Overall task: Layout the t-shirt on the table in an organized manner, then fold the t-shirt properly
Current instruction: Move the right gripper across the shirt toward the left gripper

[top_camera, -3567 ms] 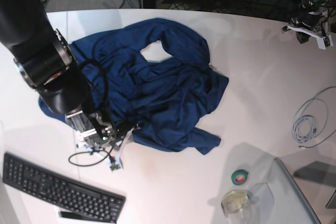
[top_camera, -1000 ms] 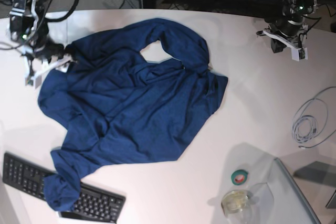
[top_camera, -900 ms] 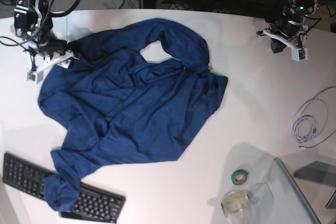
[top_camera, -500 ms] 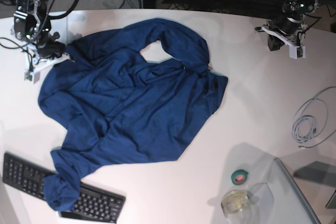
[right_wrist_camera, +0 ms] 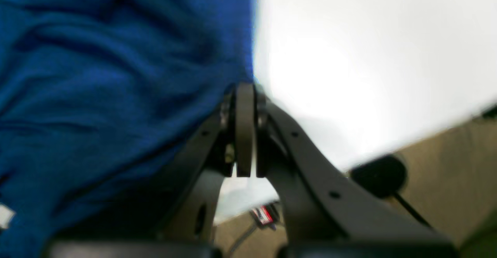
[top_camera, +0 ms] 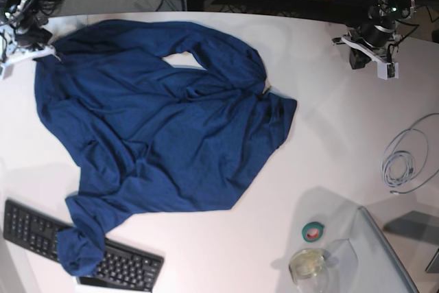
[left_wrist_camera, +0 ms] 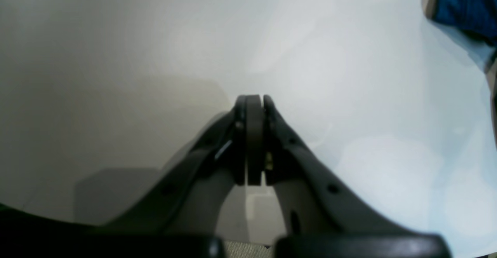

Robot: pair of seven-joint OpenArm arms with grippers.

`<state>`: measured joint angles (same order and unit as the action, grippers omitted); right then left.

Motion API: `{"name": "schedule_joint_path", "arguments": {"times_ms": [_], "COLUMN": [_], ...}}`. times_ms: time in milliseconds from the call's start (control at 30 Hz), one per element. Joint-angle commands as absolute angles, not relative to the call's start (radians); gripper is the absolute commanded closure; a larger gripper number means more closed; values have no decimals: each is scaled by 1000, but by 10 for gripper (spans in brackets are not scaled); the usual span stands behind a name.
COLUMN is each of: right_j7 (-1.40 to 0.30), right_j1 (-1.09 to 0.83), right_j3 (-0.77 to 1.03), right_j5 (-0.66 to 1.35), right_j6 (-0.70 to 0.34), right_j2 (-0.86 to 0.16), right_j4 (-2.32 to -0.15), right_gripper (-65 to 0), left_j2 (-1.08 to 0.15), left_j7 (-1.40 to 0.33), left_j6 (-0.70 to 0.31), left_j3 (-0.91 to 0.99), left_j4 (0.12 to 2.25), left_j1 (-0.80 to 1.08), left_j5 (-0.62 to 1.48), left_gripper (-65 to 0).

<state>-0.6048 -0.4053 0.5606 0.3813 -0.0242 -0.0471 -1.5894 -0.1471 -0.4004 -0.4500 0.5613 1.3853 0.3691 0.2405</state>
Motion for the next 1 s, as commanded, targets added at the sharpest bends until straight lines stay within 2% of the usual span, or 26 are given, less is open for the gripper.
{"name": "schedule_joint_path", "arguments": {"times_ms": [0, 100, 167, 300, 367, 400, 533, 567, 667, 800, 900, 967], "right_j7": [-587, -588, -593, -645, -647, -647, -642, -642, -642, -641, -641, -641], "right_j1": [-390, -383, -389, -407, -415, -421, -467, -469, -467, -450, -415, -380], "right_j3": [575, 576, 573, 570, 567, 556, 390, 351, 288, 142, 12, -62], "right_j5": [378, 378, 378, 378, 378, 378, 378, 378, 378, 377, 377, 377], "right_j6": [-27, -27, -25, -25, -30, -38, -191, -211, -211, -219, -219, -213], "right_j2": [-62, -62, -58, -50, -44, -41, -88, -93, -88, -117, -168, -199], "right_j4": [-1604, -1612, -1638, -1738, -1785, -1813, -1877, -1877, -1874, -1880, -1880, -1880], "right_gripper": [-5, -9, -44, -234, -317, -338, -341, -341, -341, -341, -341, -339], "left_j2": [-159, -156, -156, -156, -154, -153, -147, -147, -145, -142, -128, -113], "left_j7": [-380, -380, -380, -380, -380, -380, -378, -378, -378, -377, -377, -377], "left_j6": [-455, -455, -455, -455, -456, -456, -479, -512, -581, -610, -610, -610], "left_j3": [565, 565, 565, 565, 565, 565, 521, 495, 429, 357, 343, 375], "left_j4": [1399, 1403, 1406, 1408, 1408, 1408, 1409, 1417, 1452, 1486, 1477, 1488], "left_j1": [371, 371, 374, 377, 374, 374, 371, 371, 371, 351, 321, 320], "left_j5": [252, 249, 254, 254, 255, 255, 257, 257, 257, 257, 257, 257], "left_gripper": [0, 0, 0, 0, 0, 0, 0, -18, -199, -406, -482, -469]}}
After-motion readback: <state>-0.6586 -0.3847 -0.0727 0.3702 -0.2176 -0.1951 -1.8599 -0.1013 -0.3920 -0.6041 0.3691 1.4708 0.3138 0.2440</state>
